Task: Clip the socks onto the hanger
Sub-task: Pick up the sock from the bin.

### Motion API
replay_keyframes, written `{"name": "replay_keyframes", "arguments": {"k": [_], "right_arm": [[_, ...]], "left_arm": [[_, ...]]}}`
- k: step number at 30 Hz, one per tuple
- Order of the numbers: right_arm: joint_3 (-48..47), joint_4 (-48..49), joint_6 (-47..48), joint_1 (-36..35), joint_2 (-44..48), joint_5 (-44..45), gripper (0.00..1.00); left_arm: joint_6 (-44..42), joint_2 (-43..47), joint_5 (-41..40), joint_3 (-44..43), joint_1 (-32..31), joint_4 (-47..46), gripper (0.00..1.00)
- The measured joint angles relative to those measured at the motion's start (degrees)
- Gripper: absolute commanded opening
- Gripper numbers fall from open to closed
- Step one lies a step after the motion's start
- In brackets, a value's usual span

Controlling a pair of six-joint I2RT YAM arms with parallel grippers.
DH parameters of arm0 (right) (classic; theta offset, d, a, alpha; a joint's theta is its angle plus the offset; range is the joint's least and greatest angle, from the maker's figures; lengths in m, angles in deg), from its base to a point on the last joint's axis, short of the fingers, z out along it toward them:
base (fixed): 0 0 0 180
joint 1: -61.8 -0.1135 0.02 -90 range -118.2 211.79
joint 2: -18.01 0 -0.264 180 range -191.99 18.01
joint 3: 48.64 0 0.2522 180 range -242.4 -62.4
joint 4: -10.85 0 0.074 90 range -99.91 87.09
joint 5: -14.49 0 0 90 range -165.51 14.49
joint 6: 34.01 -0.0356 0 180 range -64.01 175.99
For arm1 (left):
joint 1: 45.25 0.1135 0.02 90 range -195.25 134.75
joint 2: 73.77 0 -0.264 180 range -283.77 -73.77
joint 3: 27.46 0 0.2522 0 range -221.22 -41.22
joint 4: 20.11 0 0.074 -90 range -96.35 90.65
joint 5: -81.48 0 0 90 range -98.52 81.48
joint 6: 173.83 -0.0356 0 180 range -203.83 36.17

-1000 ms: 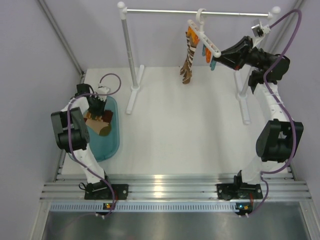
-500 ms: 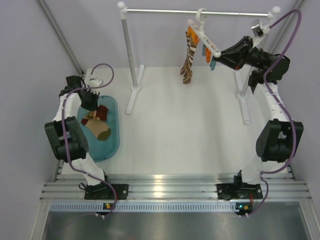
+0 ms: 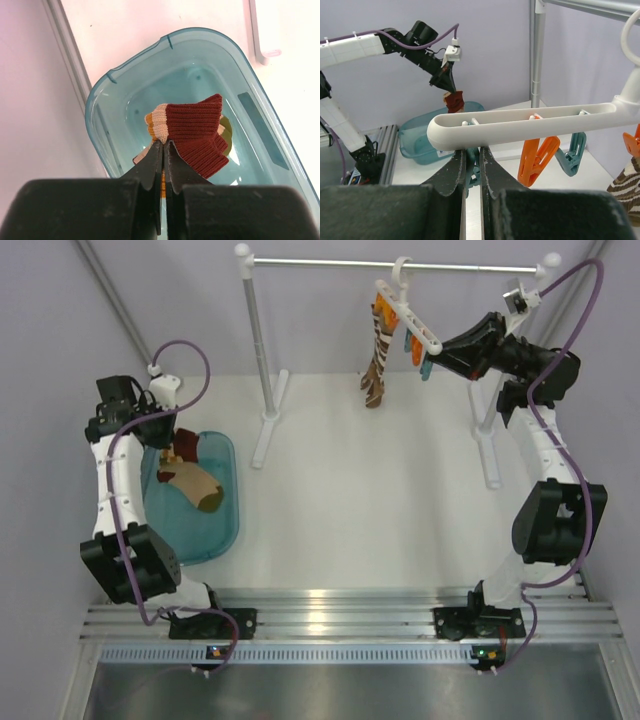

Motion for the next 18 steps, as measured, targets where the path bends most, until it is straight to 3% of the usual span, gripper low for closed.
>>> {"name": "replay_keyframes", "arguments": {"k": [12,18], "right_arm": [[0.1,0.0,0.0,0.0,0.2,0.0,0.0],[0.2,0.0,0.0,0.0,0.2,0.0,0.0]], "left_arm": [[-0.2,9.6,-5.6,-1.8,2.3,-3.8,0.0],[-4.9,13.6,0.9,1.9,2.0,-3.2,0.0]]}}
